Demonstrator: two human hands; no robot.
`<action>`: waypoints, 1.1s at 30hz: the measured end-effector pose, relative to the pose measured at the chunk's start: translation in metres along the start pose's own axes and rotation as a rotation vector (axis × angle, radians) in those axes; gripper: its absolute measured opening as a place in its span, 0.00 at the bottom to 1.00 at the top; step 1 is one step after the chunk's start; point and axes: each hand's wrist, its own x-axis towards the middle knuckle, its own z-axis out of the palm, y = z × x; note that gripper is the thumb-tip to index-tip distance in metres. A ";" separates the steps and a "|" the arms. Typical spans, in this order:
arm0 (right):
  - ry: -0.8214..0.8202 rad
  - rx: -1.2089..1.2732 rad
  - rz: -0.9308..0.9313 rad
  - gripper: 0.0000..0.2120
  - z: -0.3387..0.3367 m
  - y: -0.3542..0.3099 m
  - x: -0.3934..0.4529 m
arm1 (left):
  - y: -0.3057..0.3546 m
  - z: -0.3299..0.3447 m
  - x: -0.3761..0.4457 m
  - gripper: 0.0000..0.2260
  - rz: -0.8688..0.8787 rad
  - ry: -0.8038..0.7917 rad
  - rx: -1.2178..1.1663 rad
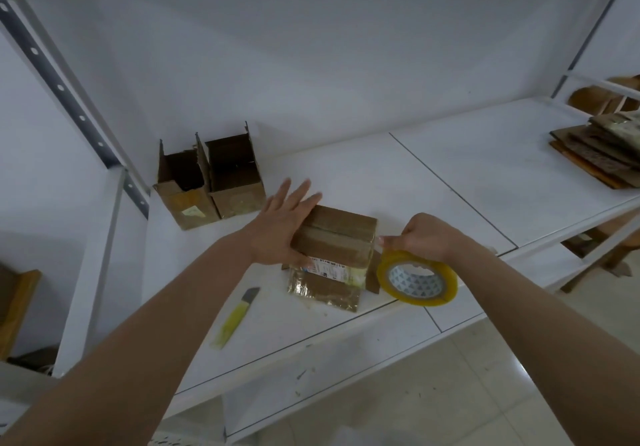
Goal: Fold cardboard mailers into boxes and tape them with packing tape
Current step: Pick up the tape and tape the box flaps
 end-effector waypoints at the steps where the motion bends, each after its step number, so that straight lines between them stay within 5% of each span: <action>1: 0.006 0.007 0.002 0.30 0.003 -0.001 0.001 | 0.006 0.004 -0.001 0.57 0.020 0.039 0.102; 4: 0.022 0.012 0.021 0.30 0.010 -0.001 0.004 | 0.030 0.029 -0.004 0.51 0.113 0.066 0.235; 7: 0.043 -0.064 0.065 0.30 0.018 -0.001 0.005 | 0.041 0.050 -0.004 0.47 0.031 -0.017 0.274; 10: 0.081 -0.101 0.095 0.30 0.021 -0.003 0.005 | 0.041 0.042 -0.003 0.43 0.013 -0.022 0.105; 13: 0.087 -0.073 0.105 0.30 0.019 0.000 0.005 | 0.032 0.031 -0.017 0.36 -0.076 0.252 -0.371; 16: 0.081 -0.035 0.105 0.31 0.019 0.005 0.005 | 0.008 0.032 -0.044 0.21 -0.496 0.615 -0.369; 17: 0.082 -0.032 0.103 0.31 0.020 0.005 0.006 | -0.001 0.031 -0.052 0.18 -0.651 0.544 -0.274; 19: 0.093 -0.037 0.104 0.31 0.020 0.002 0.007 | -0.011 0.030 -0.067 0.17 -0.819 0.111 -0.014; 22: 0.094 -0.055 0.105 0.30 0.020 -0.001 0.008 | -0.004 0.038 -0.078 0.15 -0.788 -0.282 0.215; 27: 0.107 -0.056 0.110 0.30 0.021 -0.001 0.007 | 0.022 0.065 -0.076 0.09 -0.772 -0.277 0.413; 33: 0.104 -0.026 0.109 0.30 0.020 0.002 0.002 | 0.010 0.059 -0.085 0.07 -0.776 -0.221 0.344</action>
